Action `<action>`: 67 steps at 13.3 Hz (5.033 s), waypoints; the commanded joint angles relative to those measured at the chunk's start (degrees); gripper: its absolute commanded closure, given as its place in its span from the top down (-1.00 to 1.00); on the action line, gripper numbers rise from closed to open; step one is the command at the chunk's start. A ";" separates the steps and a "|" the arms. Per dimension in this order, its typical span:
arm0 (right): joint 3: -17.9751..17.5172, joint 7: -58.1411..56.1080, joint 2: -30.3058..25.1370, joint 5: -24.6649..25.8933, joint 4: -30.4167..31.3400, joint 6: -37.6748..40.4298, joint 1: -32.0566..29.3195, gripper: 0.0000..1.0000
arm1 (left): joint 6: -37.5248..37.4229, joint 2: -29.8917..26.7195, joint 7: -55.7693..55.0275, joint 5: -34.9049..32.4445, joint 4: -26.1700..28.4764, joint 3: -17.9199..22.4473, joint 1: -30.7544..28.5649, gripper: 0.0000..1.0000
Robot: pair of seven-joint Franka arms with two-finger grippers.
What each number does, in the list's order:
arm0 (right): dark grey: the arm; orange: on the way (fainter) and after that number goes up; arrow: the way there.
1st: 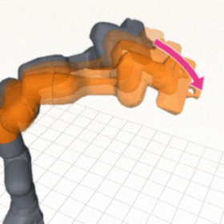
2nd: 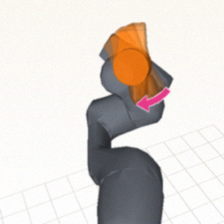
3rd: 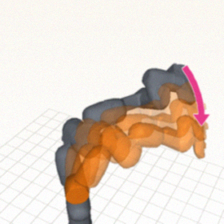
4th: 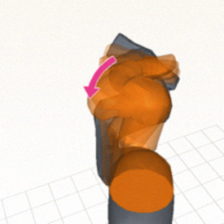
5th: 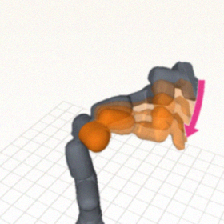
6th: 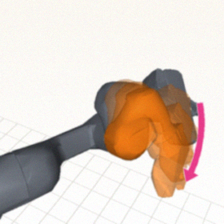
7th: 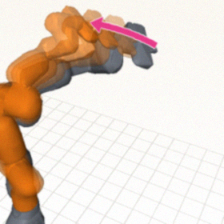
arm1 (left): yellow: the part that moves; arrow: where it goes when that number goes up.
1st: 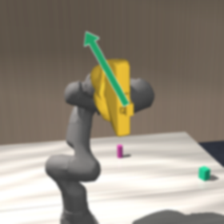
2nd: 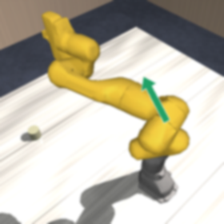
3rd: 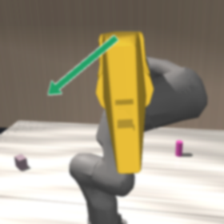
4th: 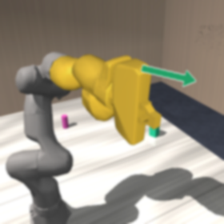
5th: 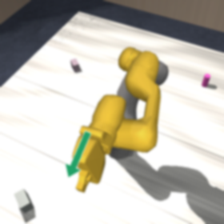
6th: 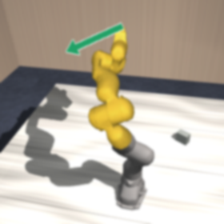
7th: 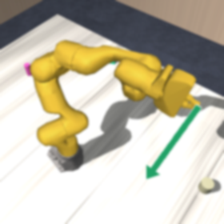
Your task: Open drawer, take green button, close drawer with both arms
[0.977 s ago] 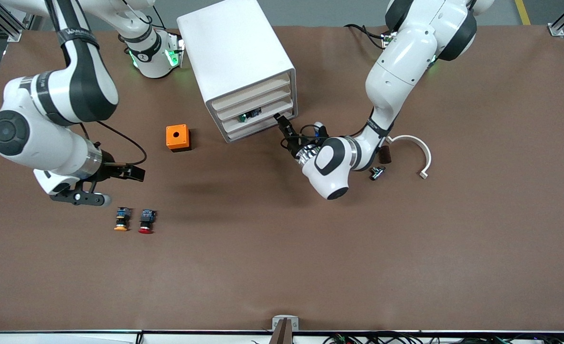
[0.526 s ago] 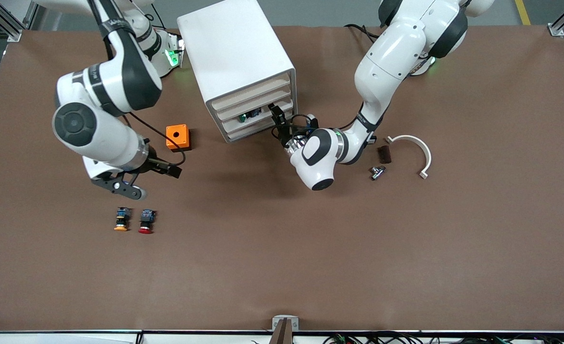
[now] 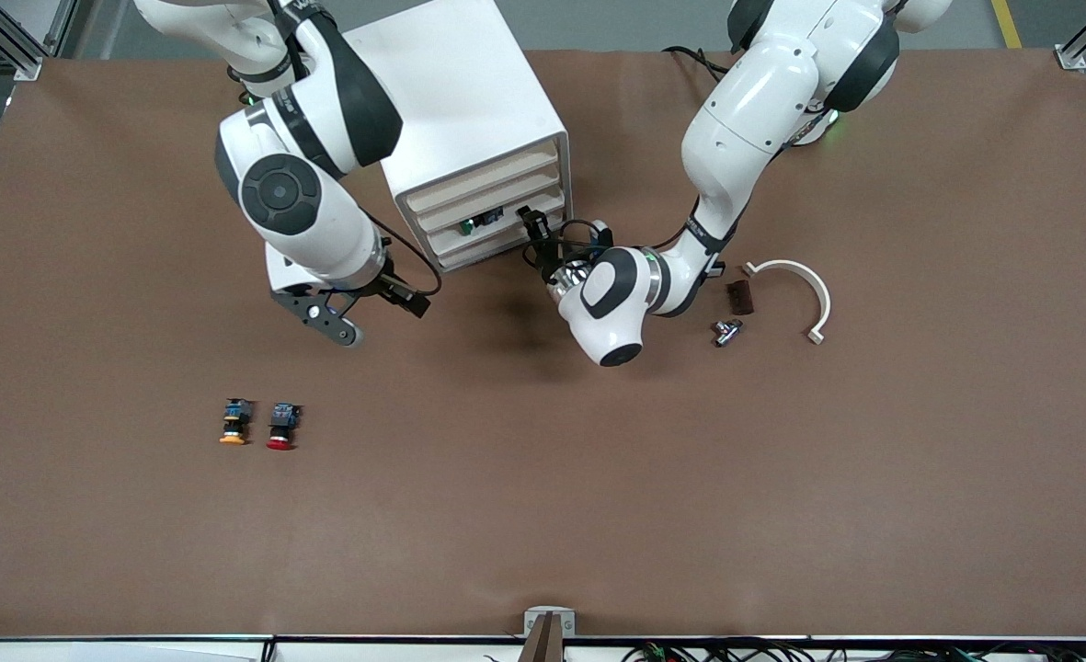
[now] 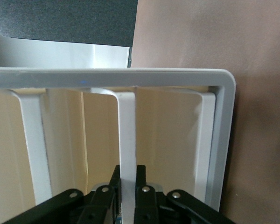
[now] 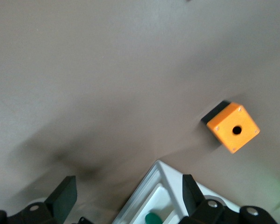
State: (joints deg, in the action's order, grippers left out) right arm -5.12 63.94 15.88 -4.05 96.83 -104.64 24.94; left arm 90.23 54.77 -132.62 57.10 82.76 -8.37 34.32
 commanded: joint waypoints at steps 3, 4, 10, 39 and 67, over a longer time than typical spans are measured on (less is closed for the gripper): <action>0.37 13.12 2.83 -1.40 -0.06 -4.07 5.10 1.00 | -0.76 0.42 0.60 0.11 -1.37 1.33 -2.41 -0.94; 0.46 16.01 3.45 -1.40 0.02 -5.30 6.51 1.00 | -0.58 0.34 0.61 0.11 -1.55 1.34 -3.64 -0.93; 0.46 24.55 5.29 -1.31 3.10 -13.39 10.91 1.00 | 1.96 0.60 8.33 0.20 -3.21 5.03 -6.28 -0.83; 0.64 16.68 9.17 1.76 1.27 -15.34 13.21 -0.93 | 3.37 -7.22 22.39 -25.45 -9.19 4.50 -17.19 0.99; 0.99 -48.38 19.89 7.47 0.89 -29.72 -17.56 -0.93 | 24.12 -6.52 54.30 -52.01 -7.61 4.41 8.64 0.98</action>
State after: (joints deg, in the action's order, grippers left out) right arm -3.15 16.16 35.99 2.45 94.57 -130.80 8.93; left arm 115.70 49.33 -79.81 6.16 74.09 -4.36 41.46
